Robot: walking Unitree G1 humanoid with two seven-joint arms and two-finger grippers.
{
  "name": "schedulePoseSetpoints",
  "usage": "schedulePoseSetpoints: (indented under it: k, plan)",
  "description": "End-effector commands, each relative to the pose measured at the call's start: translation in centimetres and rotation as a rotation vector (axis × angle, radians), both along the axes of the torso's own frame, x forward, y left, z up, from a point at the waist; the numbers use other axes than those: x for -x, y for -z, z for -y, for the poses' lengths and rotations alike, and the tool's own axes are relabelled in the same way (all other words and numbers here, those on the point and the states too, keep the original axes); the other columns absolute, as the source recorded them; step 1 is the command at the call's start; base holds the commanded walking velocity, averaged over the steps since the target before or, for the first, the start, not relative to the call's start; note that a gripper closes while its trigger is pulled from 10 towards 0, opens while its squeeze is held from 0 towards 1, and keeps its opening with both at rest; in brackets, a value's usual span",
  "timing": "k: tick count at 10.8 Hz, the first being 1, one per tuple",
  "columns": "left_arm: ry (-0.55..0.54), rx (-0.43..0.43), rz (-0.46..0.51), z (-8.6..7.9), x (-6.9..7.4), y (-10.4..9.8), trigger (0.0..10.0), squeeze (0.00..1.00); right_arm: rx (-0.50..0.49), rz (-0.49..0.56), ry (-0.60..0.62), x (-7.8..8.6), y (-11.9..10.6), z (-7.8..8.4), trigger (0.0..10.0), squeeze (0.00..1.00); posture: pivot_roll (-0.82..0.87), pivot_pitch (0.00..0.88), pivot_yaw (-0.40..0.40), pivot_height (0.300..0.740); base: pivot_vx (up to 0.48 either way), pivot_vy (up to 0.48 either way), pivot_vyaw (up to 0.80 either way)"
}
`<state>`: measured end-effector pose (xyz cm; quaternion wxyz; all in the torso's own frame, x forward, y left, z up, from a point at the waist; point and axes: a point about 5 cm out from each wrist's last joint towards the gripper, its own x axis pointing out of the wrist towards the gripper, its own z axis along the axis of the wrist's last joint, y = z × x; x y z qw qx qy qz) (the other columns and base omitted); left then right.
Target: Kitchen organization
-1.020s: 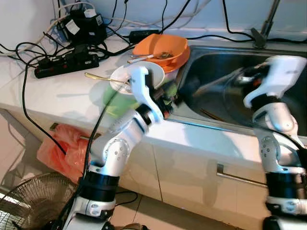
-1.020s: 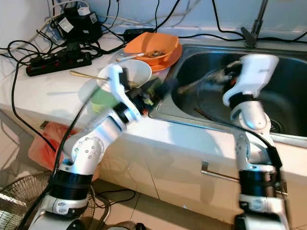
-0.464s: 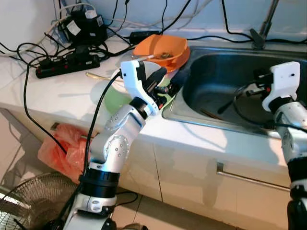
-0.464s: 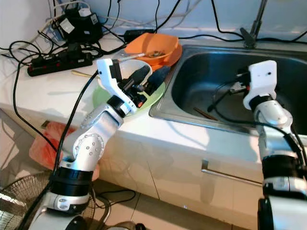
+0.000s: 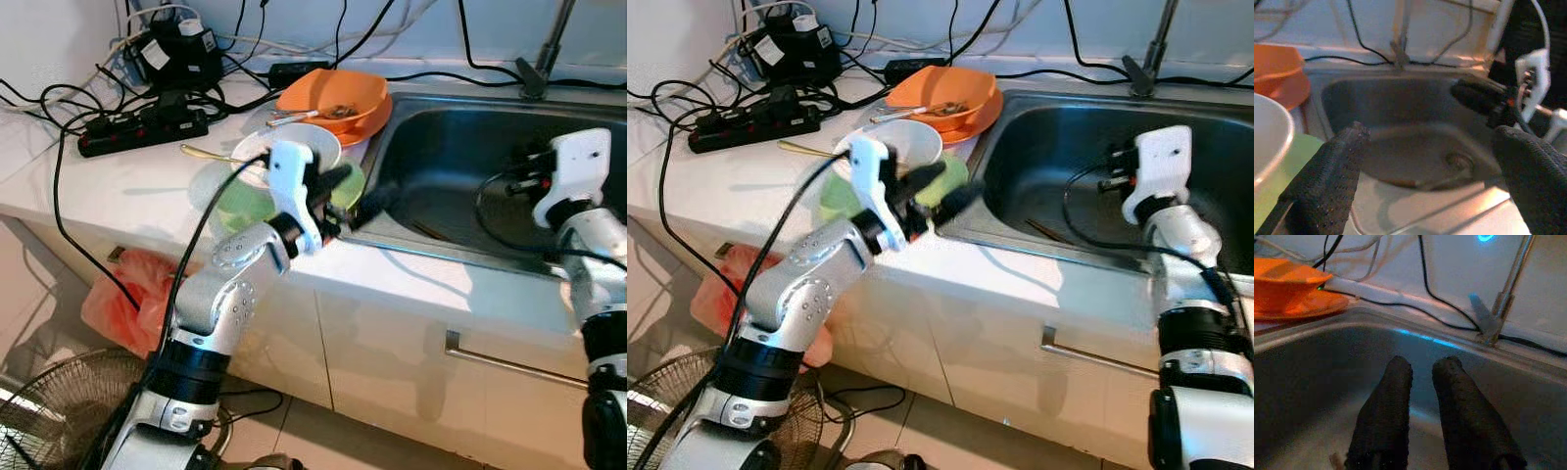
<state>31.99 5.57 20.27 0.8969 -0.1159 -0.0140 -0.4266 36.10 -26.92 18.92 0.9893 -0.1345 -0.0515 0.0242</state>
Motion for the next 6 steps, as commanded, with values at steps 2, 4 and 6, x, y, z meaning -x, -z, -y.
schedulePoseSetpoints:
  k: [2,4,6]
  plan:
    - [0.009,-0.062,-0.002,-0.16,0.06,0.32,10.0,1.00,0.002,0.023,-0.031,-0.16,-0.38,-0.37,10.0,1.00,0.12,0.059,0.159,0.740,0.000,0.000,0.00]
    - [0.018,-0.074,-0.013,-0.01,0.23,0.36,10.0,1.00,0.005,0.030,-0.039,-0.19,-0.57,-0.43,10.0,1.00,0.12,0.060,0.158,0.740,0.000,0.000,0.00]
    - [0.020,-0.075,-0.010,0.00,0.17,0.17,10.0,1.00,-0.004,0.053,-0.058,-0.29,-0.98,-0.89,10.0,1.00,0.13,0.056,0.158,0.740,0.000,0.000,0.00]
